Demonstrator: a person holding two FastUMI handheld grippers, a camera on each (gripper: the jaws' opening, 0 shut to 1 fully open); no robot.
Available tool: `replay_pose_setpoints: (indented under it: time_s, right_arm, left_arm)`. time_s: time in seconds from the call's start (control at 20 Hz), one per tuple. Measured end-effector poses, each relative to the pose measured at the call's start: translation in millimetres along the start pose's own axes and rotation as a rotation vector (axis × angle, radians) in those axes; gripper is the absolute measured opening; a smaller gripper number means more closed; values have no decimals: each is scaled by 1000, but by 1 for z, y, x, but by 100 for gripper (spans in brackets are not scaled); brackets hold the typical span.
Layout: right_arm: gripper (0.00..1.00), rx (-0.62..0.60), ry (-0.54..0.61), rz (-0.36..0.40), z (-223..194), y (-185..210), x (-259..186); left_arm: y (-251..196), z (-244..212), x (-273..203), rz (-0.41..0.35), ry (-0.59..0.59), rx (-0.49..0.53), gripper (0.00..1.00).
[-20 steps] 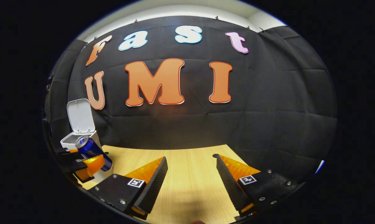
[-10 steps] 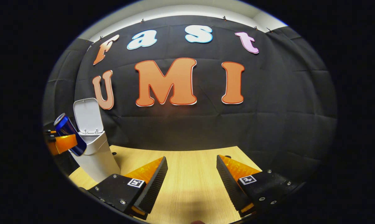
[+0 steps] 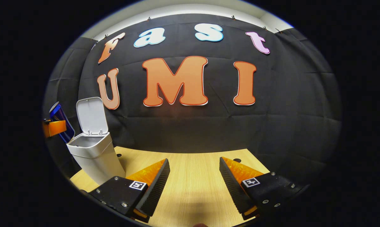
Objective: Press the lid of the desktop garbage bin to open it, pick up the crumpled paper on the desktop and throw it into the bin, then pick up the pop can on the desktop and drop it into the bin, and finally close the garbage bin lid.
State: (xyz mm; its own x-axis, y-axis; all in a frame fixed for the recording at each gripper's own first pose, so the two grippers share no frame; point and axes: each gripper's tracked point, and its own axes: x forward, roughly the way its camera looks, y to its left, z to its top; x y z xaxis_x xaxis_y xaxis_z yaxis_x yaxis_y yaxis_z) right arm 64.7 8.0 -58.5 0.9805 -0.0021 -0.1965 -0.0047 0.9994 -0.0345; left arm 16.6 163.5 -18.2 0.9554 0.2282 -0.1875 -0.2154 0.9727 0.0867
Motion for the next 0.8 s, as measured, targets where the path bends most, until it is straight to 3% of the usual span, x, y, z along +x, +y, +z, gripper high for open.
replay_pose_setpoints:
  time_s: [0.35,0.8]
  right_arm:
    - [94,-6,15,-34,-6,0,4]
    - [94,-6,33,-98,-12,-12,-6]
  left_arm:
    - [52,9,45,56,-27,27,80]
    - [67,-17,106,48,-13,7,80]
